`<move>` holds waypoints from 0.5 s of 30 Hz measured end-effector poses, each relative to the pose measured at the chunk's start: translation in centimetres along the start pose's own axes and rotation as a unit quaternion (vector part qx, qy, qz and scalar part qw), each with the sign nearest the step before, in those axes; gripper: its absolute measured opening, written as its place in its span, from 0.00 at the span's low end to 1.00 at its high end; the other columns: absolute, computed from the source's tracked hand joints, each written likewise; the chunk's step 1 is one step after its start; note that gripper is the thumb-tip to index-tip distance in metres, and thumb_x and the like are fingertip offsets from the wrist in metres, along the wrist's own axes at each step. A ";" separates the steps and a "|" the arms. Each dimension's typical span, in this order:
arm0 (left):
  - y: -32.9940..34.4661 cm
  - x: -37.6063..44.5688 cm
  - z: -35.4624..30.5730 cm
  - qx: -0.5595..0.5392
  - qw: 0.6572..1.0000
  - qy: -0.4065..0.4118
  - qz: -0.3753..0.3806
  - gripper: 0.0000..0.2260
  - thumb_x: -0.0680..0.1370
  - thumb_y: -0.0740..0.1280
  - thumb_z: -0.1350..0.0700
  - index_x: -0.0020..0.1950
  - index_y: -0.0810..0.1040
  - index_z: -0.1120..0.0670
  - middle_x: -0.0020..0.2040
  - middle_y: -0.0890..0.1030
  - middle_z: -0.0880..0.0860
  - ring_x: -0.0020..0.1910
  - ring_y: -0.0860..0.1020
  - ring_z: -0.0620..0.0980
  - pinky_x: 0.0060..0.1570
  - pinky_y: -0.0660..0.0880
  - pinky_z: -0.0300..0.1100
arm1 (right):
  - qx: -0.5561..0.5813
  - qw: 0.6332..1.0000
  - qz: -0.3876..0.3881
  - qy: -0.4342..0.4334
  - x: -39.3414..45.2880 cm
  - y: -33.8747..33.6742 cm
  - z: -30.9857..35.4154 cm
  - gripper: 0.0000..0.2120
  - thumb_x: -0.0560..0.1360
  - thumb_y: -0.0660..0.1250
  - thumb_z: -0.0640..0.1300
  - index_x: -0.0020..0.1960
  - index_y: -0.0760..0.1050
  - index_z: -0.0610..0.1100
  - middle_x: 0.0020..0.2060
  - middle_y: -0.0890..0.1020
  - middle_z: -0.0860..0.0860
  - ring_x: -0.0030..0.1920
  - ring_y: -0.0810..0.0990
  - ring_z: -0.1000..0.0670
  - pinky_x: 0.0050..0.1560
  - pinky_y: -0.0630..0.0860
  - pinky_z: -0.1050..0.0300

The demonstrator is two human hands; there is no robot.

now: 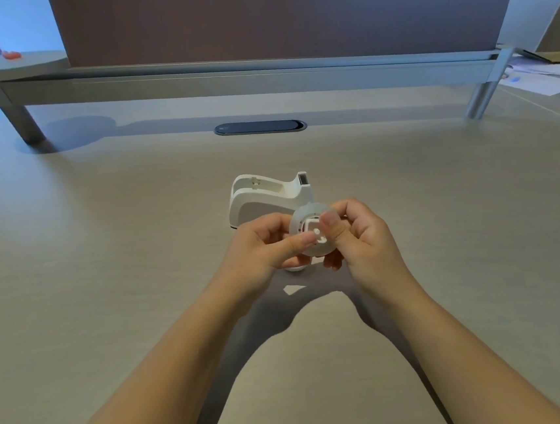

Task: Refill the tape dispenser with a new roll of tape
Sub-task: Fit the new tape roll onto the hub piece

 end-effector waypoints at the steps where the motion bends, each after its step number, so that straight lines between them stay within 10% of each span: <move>1: 0.0 0.0 -0.1 0.002 1.000 0.007 -0.003 0.14 0.60 0.67 0.50 0.41 0.78 0.55 0.39 0.80 0.58 0.39 0.79 0.52 0.40 0.78 0.39 | 0.006 1.000 -0.002 -0.003 0.0 0.1 0.1 0.06 0.73 0.59 0.48 0.37 0.69 0.49 0.31 0.77 0.53 0.29 0.77 0.62 0.26 0.72 0.73; 7: -0.1 -0.1 -0.3 0.042 0.996 0.063 -0.039 0.02 0.68 0.69 0.60 0.39 0.78 0.56 0.39 0.79 0.66 0.38 0.76 0.58 0.39 0.76 0.45 | 0.019 0.999 -0.020 -0.030 -0.1 0.2 0.1 0.08 0.67 0.59 0.52 0.37 0.70 0.48 0.26 0.79 0.59 0.28 0.78 0.62 0.26 0.71 0.73; 15: 0.0 -0.4 -0.5 0.106 0.982 0.133 -0.078 0.08 0.62 0.68 0.46 0.38 0.79 0.46 0.39 0.83 0.64 0.40 0.79 0.62 0.43 0.77 0.58 | -0.015 0.999 -0.012 -0.042 0.0 0.1 -0.2 0.07 0.74 0.61 0.42 0.37 0.69 0.49 0.31 0.77 0.53 0.30 0.79 0.61 0.28 0.74 0.72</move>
Point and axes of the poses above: each hand's wrist, its own x-axis towards the middle knuckle, its own y-axis out of the palm, z = x × y, the point moved 2 cm from there along x, towards the middle knuckle
